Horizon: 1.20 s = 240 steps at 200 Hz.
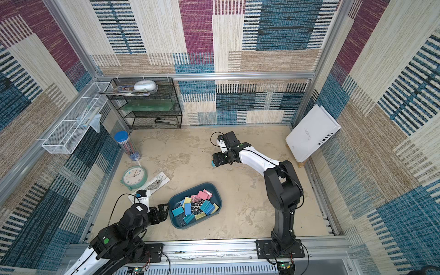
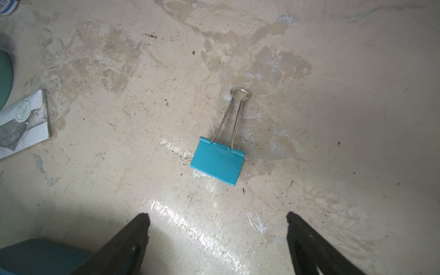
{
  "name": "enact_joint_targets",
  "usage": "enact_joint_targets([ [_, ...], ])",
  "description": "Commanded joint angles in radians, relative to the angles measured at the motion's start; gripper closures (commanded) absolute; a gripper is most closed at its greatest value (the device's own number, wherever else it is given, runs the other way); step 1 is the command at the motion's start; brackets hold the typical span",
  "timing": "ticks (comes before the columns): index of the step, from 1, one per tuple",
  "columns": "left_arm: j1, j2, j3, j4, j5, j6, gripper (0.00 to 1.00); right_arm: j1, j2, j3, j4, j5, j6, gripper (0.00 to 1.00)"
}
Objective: Put the binder clips in the storage box
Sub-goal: Pick up the binder clip at the center of the board.
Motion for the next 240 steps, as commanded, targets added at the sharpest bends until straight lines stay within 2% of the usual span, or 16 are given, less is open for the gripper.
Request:
enact_joint_targets([
  [1, 0.000, 0.001, -0.004, 0.004, -0.003, 0.002, 0.13, 0.001, 0.063, 0.060, -0.020, -0.026, 0.032, 0.07],
  [29, 0.000, -0.001, -0.003, 0.004, -0.003, 0.001, 0.13, 0.005, 0.143, 0.126, -0.052, -0.059, 0.045, 0.09],
  [118, 0.000, -0.004, -0.004, 0.004, -0.001, 0.005, 0.13, 0.061, 0.234, 0.179, -0.111, 0.078, 0.054, 0.11],
  [152, 0.000, -0.004, -0.003, 0.004, 0.000, 0.004, 0.13, 0.063, 0.248, 0.183, -0.116, 0.107, 0.059, 0.16],
  [176, 0.000, -0.004, -0.004, 0.004, 0.001, 0.004, 0.13, 0.067, 0.273, 0.205, -0.125, 0.124, 0.059, 0.20],
  [203, 0.000, -0.004, -0.005, 0.003, -0.002, 0.003, 0.13, 0.083, 0.303, 0.237, -0.156, 0.151, 0.046, 0.36],
  [230, 0.000, -0.004, -0.006, 0.003, 0.001, 0.004, 0.13, 0.090, 0.303, 0.235, -0.166, 0.194, 0.040, 0.48],
  [240, 0.000, -0.004, -0.005, 0.003, 0.001, 0.005, 0.13, 0.091, 0.292, 0.227, -0.162, 0.212, 0.039, 0.49],
])
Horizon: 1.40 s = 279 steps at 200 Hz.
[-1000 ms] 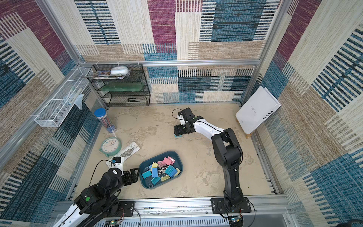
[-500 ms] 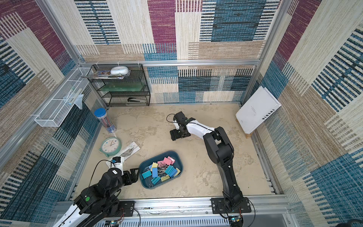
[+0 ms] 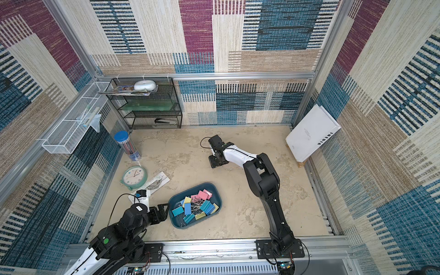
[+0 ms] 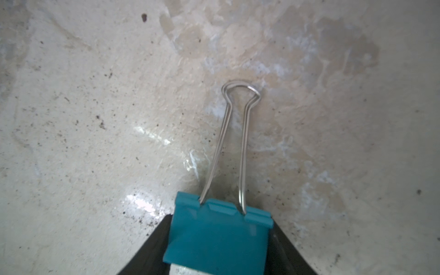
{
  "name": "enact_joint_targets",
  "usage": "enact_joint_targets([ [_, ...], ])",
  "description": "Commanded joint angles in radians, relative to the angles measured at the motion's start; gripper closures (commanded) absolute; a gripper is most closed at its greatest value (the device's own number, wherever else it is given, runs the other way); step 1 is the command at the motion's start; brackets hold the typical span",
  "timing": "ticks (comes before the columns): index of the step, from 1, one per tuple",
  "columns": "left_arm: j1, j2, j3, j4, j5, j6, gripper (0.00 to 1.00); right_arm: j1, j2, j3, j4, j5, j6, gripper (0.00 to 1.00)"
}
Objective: Put the binder clips in the storage box
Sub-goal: Pick up the binder clip at the center of the board, then place the binder clip in the storage box.
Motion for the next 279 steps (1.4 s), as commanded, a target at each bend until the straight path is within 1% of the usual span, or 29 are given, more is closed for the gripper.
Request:
enact_joint_targets([
  [1, 0.000, -0.001, -0.004, 0.003, 0.000, 0.005, 0.13, 0.005, -0.002, -0.014, -0.066, 0.038, -0.009, 0.49],
  [13, 0.000, -0.001, -0.006, 0.003, 0.000, 0.004, 0.13, 0.007, -0.026, -0.024, -0.058, 0.055, -0.023, 0.52],
  [31, 0.000, -0.001, -0.006, 0.003, 0.001, 0.003, 0.13, 0.019, -0.096, -0.053, -0.042, 0.100, -0.050, 0.52],
  [48, 0.000, -0.001, -0.005, 0.004, -0.002, 0.003, 0.13, 0.040, -0.185, -0.098, -0.015, 0.104, -0.104, 0.52],
  [80, 0.000, -0.001, -0.006, 0.003, -0.001, 0.003, 0.13, 0.110, -0.345, -0.210, 0.002, 0.023, -0.222, 0.51],
  [101, 0.000, 0.000, -0.006, 0.003, 0.000, 0.003, 0.13, 0.208, -0.435, -0.295, -0.008, -0.003, -0.278, 0.50],
  [111, 0.000, 0.000, -0.006, 0.004, 0.001, 0.003, 0.13, 0.245, -0.467, -0.333, -0.012, -0.019, -0.269, 0.50],
  [121, 0.000, 0.000, -0.006, 0.004, 0.000, 0.003, 0.13, 0.278, -0.493, -0.364, -0.015, -0.062, -0.252, 0.50],
  [138, 0.000, -0.001, -0.004, 0.005, 0.004, 0.004, 0.13, 0.339, -0.547, -0.442, 0.044, -0.108, -0.237, 0.50],
  [162, 0.000, -0.001, -0.004, 0.004, 0.004, 0.005, 0.13, 0.394, -0.573, -0.491, 0.089, -0.175, -0.234, 0.50],
  [174, 0.000, -0.001, -0.004, 0.004, 0.006, 0.006, 0.13, 0.426, -0.574, -0.506, 0.100, -0.180, -0.246, 0.50],
  [227, 0.000, 0.000, -0.006, 0.003, 0.004, 0.004, 0.13, 0.544, -0.551, -0.514, 0.105, -0.258, -0.294, 0.50],
  [279, 0.000, -0.001, -0.006, 0.005, -0.001, 0.004, 0.13, 0.575, -0.599, -0.606, 0.133, -0.346, -0.291, 0.50],
])
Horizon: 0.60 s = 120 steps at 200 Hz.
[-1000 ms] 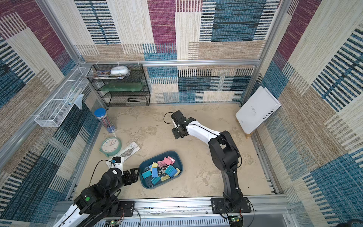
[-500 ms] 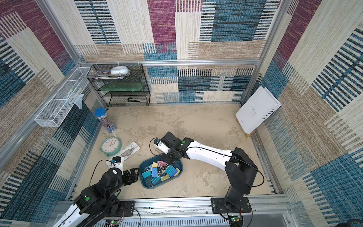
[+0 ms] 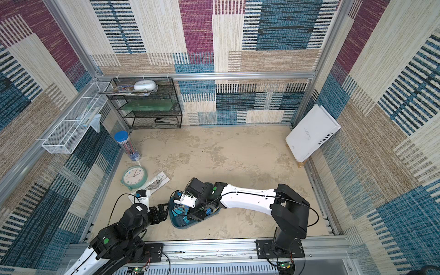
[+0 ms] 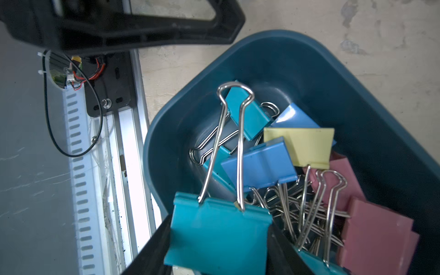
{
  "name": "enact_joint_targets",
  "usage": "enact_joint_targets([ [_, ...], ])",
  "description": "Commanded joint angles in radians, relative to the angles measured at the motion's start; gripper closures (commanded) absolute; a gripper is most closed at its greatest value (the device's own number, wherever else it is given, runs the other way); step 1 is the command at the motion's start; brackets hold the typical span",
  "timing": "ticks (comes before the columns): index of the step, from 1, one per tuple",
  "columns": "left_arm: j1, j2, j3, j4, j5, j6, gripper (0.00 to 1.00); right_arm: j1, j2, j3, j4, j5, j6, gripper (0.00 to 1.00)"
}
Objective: Put the binder clips in the storage box
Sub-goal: Place the binder clip in the storage box.
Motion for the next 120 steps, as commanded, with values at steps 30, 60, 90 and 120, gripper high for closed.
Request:
enact_joint_targets([
  [30, 0.000, -0.001, -0.006, 0.004, 0.001, 0.003, 0.13, 0.011, -0.023, -0.065, 0.039, -0.044, -0.017, 0.49],
  [60, 0.000, -0.001, -0.005, 0.004, 0.001, 0.003, 0.13, 0.008, 0.026, -0.053, 0.064, -0.024, -0.022, 0.49],
  [90, 0.000, -0.001, -0.005, 0.004, 0.004, 0.002, 0.13, 0.006, 0.066, -0.029, 0.079, -0.035, -0.031, 0.48],
  [120, 0.000, -0.001, -0.006, 0.003, 0.005, 0.004, 0.13, -0.013, 0.091, -0.033, 0.077, -0.029, -0.028, 0.48],
])
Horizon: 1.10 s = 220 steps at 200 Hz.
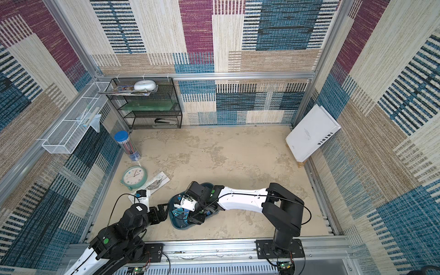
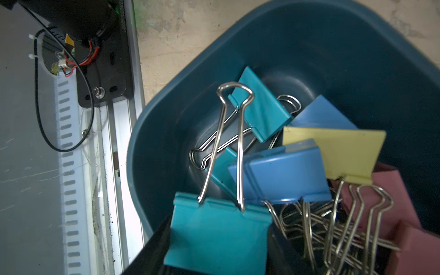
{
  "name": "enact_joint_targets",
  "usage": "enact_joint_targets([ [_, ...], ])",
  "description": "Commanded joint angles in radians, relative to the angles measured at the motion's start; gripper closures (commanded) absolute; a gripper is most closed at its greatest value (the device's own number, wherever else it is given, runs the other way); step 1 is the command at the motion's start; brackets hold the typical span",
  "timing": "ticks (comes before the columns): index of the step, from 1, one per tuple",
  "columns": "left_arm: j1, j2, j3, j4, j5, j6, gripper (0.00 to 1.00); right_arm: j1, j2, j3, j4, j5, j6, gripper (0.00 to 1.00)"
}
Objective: Put the binder clips in the storage box
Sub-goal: Place the binder clip in the storage box, then adjust the storage box at the center of the board.
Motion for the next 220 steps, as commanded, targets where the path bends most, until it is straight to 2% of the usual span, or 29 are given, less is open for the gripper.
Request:
enact_joint_targets([
  [1, 0.000, -0.001, -0.006, 0.003, 0.004, 0.004, 0.13, -0.014, 0.013, -0.002, -0.011, -0.001, -0.006, 0.48],
  [31, 0.000, -0.001, -0.006, 0.004, 0.003, 0.003, 0.13, -0.028, -0.009, -0.022, -0.015, 0.004, -0.006, 0.43],
  [60, 0.001, -0.001, -0.005, 0.003, 0.004, 0.005, 0.13, -0.032, -0.027, -0.027, -0.024, 0.017, -0.013, 0.27],
  [79, 0.000, -0.002, -0.005, 0.003, 0.004, 0.004, 0.13, -0.032, -0.038, -0.027, -0.027, 0.027, -0.020, 0.20],
  [140, 0.000, -0.002, -0.004, 0.004, 0.006, 0.006, 0.13, -0.078, -0.164, 0.004, 0.002, 0.036, -0.023, 0.18],
  [159, 0.000, -0.001, 0.000, 0.009, 0.014, 0.016, 0.13, -0.142, -0.210, 0.002, 0.022, 0.138, 0.023, 0.18],
  [191, 0.000, 0.015, 0.021, 0.017, -0.007, 0.026, 0.13, -0.318, -0.325, -0.067, 0.103, 0.378, 0.154, 0.10],
  [212, 0.000, 0.057, 0.045, 0.076, -0.028, 0.043, 0.13, -0.404, -0.416, -0.156, 0.211, 0.454, 0.209, 0.00],
  [220, 0.000, 0.090, 0.060, 0.095, -0.047, 0.050, 0.13, -0.436, -0.435, -0.173, 0.230, 0.472, 0.219, 0.00],
])
